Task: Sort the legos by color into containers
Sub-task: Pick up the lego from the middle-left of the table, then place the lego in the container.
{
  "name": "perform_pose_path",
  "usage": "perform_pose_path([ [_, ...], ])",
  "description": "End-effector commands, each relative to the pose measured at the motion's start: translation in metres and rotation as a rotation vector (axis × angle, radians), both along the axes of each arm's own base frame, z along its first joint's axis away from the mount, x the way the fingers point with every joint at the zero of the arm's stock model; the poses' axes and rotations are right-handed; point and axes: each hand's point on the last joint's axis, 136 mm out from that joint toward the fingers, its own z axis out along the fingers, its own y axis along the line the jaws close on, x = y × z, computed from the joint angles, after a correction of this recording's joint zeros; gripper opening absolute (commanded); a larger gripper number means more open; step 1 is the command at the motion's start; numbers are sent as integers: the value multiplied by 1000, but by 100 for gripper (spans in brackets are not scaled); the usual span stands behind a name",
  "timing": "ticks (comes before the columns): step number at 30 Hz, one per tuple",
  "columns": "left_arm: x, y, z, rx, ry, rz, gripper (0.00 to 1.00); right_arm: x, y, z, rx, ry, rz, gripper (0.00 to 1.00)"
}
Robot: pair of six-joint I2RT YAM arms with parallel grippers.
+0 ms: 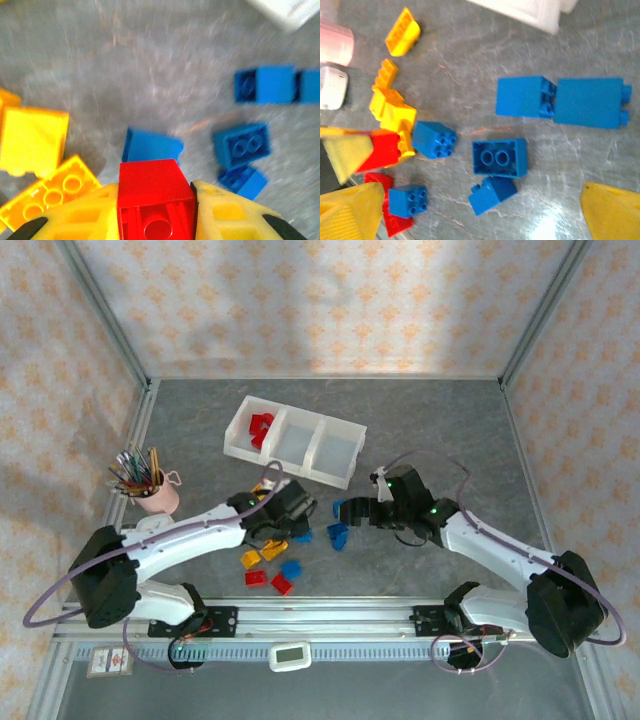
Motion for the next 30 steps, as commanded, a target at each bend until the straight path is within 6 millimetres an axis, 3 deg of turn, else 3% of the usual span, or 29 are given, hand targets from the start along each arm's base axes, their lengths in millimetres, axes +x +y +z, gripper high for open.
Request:
perform_pose_path([
  [1, 30, 32, 35, 79, -97, 36, 32, 12, 9, 28, 36, -63, 0, 100],
  [5, 86, 66, 83, 146, -233, 113, 31, 30, 19, 57, 88, -128, -21, 100],
  [10, 157, 106, 106, 197, -321, 201, 31, 53, 33, 68, 124, -141, -52, 100],
  [15, 224, 142, 85, 247, -300, 284, 30, 78, 36, 69, 103, -174, -111, 100],
  [20, 281, 151, 58, 251, -283, 290, 29, 91, 44, 64, 103, -169, -126, 100],
  [25, 310, 158, 32, 276, -226, 289, 38, 95, 47, 57, 88, -156, -119, 100],
  [30, 315, 158, 40, 287, -242, 264, 56, 95, 48, 52, 71, -148, -105, 100],
])
